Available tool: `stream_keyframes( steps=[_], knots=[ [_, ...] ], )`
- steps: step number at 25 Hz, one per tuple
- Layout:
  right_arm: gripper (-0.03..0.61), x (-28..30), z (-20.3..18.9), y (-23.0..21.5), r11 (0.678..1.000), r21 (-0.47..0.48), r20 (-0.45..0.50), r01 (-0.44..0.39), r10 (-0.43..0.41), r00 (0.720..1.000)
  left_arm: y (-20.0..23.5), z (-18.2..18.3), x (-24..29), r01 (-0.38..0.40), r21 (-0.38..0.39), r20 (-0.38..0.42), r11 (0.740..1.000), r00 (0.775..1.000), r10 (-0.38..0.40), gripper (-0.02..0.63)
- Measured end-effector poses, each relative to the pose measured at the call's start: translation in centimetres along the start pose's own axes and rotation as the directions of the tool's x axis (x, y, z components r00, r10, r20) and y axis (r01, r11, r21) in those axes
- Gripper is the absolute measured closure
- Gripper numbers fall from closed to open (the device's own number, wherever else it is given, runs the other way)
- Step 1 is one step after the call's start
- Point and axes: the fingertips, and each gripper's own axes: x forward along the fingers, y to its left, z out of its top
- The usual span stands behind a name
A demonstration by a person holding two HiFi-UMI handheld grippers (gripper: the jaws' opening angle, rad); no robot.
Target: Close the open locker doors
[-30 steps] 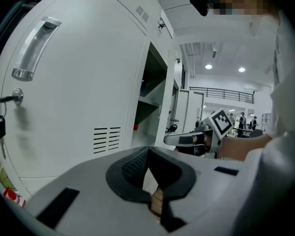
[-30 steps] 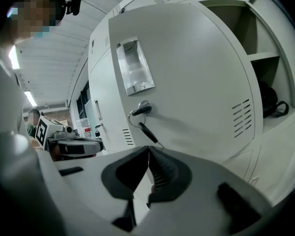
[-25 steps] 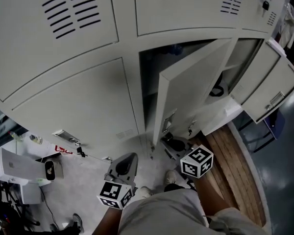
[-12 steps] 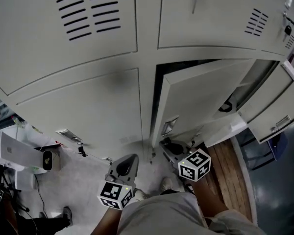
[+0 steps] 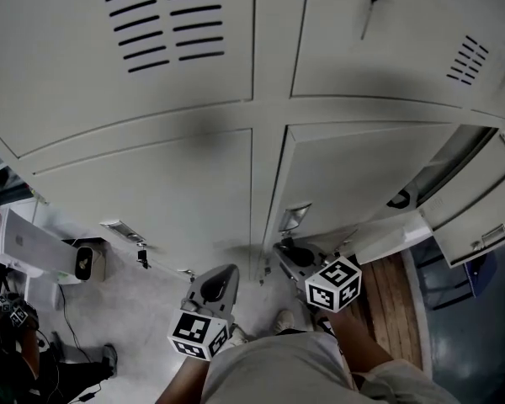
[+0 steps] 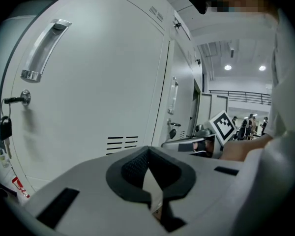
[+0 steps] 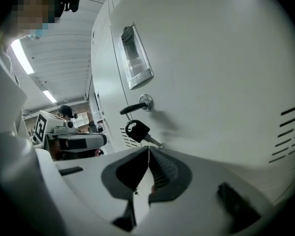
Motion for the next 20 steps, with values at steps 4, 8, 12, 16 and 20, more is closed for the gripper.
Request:
stream_keyframes(
  steps=[4, 8, 12, 16, 20],
  knots=[
    [0.551, 0.4, 0.2, -0.4, 1.000, -0.006, -0.005, -0.019, 0.019, 1.000, 0.4, 0.1, 0.3, -0.025, -0.006, 0.004, 1.000, 1.000, 0.025, 0.598],
    [0.551, 0.8, 0.4, -0.8, 0.999, -0.009, -0.008, -0.035, 0.035, 0.999, 0.6, 0.1, 0.4, -0.044, -0.009, 0.007, 0.999, 0.999, 0.044, 0.598],
    [0.551, 1.0, 0.6, -1.2, 0.998, -0.018, -0.013, -0.052, 0.052, 0.999, 1.1, 0.1, 0.3, -0.070, -0.016, 0.007, 0.997, 0.997, 0.071, 0.598],
    [0.551, 1.2, 0.5, -1.1, 0.995, -0.050, -0.027, -0.082, 0.081, 0.996, 1.8, 0.0, 0.1, -0.094, -0.020, 0.007, 0.995, 0.996, 0.094, 0.598],
    [0.551, 1.3, 0.5, -1.2, 0.995, -0.037, -0.027, -0.096, 0.095, 0.995, 2.2, -0.1, 0.0, -0.113, -0.024, 0.007, 0.993, 0.994, 0.113, 0.598]
  ],
)
